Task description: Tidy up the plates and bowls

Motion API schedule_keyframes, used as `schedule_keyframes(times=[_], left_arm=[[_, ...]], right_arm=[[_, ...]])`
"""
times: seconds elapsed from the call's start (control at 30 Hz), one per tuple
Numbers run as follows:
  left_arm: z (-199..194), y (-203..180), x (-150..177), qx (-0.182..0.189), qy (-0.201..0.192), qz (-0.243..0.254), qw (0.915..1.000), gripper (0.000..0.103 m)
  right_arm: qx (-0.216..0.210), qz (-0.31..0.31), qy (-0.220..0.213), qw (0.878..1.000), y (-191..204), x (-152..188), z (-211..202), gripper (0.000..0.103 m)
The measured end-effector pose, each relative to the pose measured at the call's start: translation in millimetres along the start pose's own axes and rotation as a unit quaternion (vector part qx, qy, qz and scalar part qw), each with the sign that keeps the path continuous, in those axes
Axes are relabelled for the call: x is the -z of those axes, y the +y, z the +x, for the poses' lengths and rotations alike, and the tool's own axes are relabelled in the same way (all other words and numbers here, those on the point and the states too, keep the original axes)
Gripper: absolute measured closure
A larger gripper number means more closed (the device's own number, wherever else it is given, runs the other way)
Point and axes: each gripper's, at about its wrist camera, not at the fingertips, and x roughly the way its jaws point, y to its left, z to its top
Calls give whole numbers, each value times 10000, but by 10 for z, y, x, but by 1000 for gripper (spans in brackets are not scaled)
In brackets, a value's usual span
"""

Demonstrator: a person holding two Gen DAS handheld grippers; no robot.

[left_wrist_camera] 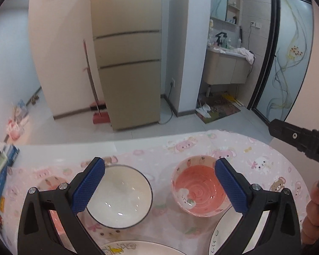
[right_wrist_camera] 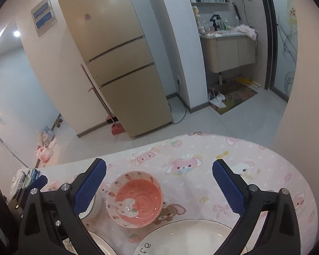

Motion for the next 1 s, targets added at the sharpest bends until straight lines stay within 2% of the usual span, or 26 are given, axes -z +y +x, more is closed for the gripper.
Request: schedule_keyframes(times=[0.1,0.23,0.3,0.4,0.43,0.47,0.53,0.63,0.7,0.83,1.0], left_arm=[[108,5,33,303,246,-132,9992,6],[257,16,82,440,579,-236,9971,20],[347,46,109,519,733,-325,9954,25],[523,72,160,590,1090,-526,9909,47],[592,71,181,654,1217,-582,9887,60],[647,70,207,723,1347,-626,9863,69],[732,45,260,830,1538,-670,9823,70],[763,6,298,934,1598,-631,9807,72],[786,-4,314,897,1654,-639,9801,74],[873,2,368,771,1781,-627,9790,77],[942,-38,423,704,1840,-518,9790,85]], right_arm=[[-237,204,379,9988,-64,45,205,10],[-440,464,813,9946,-115,142,460,20],[-425,524,979,9929,-127,189,578,30],[-329,392,1235,9910,-98,268,749,39],[-310,326,1358,9897,-76,302,822,42],[-288,282,1474,9883,-57,340,894,47],[-215,206,1635,9861,-34,388,992,51],[-61,98,1780,9840,10,462,1112,60],[-84,80,1887,9820,31,501,1176,68],[-64,18,1957,9806,45,553,1250,70],[-25,138,2096,9777,-13,603,1383,85]])
